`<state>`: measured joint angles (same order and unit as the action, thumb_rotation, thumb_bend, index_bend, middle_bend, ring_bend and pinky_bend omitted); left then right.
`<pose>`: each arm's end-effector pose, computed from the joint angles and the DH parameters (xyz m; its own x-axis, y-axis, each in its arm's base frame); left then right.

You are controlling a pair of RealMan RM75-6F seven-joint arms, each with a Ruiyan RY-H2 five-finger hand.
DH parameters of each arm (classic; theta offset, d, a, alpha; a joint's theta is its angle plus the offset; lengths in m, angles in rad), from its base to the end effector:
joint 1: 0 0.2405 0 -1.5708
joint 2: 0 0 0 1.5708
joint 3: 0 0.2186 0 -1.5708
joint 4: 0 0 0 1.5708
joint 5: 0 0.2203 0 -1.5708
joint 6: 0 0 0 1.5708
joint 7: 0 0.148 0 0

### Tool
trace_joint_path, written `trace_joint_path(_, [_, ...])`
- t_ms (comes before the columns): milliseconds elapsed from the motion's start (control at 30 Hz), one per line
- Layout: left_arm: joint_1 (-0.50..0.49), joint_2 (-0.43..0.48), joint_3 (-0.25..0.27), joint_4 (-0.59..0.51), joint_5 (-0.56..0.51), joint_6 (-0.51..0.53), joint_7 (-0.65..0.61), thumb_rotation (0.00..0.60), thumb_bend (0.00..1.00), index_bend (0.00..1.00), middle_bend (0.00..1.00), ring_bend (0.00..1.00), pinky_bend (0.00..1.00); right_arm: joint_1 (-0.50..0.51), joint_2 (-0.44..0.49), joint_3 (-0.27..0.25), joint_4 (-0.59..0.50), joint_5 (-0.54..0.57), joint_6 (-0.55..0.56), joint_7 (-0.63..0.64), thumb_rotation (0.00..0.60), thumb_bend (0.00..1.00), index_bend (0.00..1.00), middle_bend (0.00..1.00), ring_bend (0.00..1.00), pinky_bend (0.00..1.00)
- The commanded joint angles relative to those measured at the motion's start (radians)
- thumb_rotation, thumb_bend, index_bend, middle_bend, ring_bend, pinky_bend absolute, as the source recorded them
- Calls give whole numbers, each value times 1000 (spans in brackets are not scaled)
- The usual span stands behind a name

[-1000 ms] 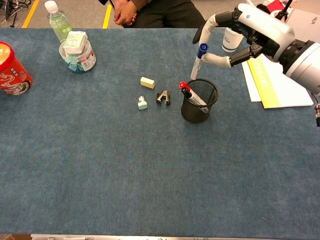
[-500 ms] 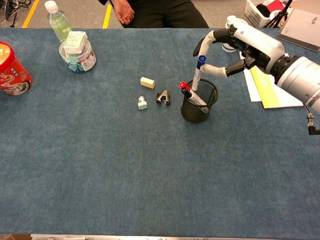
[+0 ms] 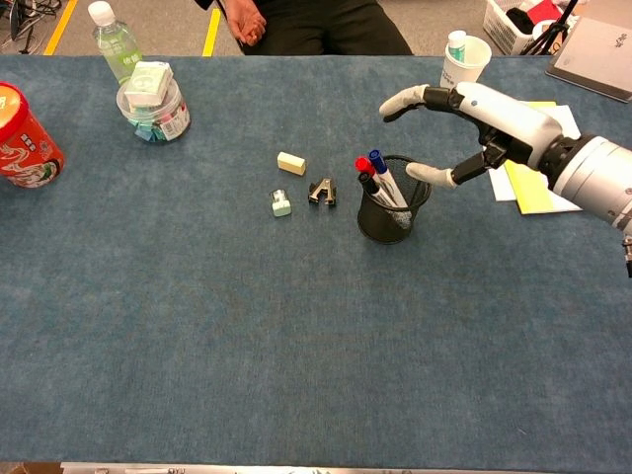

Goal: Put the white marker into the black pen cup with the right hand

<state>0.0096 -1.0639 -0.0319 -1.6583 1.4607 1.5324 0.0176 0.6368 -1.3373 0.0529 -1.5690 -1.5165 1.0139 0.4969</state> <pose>-0.2971 0.1513 0.1510 0.4192 0.0123 0.9078 0.9012 0.1156 -0.4178 -0.1471 -0.2842 0.0092 -0.0113 -0.5033 0.8640 -0.9193 -0.3347 -0.2069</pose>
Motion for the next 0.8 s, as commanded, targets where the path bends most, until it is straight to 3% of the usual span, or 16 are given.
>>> trace_joint_path(33, [0,0,0,3,1,1,-4,600,456,235,198,201,161,-16,20,-3,-8,-10,29,-42,600,352,46,122,2,0])
trace_joint_path(200, [3,-2,-1,18,-1,5,-21,600,456,235,198,201,161,-79,78,-9,-27,-8,127,-226,600,352,49,142,2,0])
trace_joint_path(467, [-11,-22,-9,46,12,1,-30,600,456,235,198,201,161,-269,169,-40,-86,60,358,-624,600,356,270,293,123,0])
trace_joint_path(800, [-32,-69,-13,74,58,18,0,600,457,239,198,201,161,-454,272,-99,-170,113,496,-689,600,357,327,324,152,7])
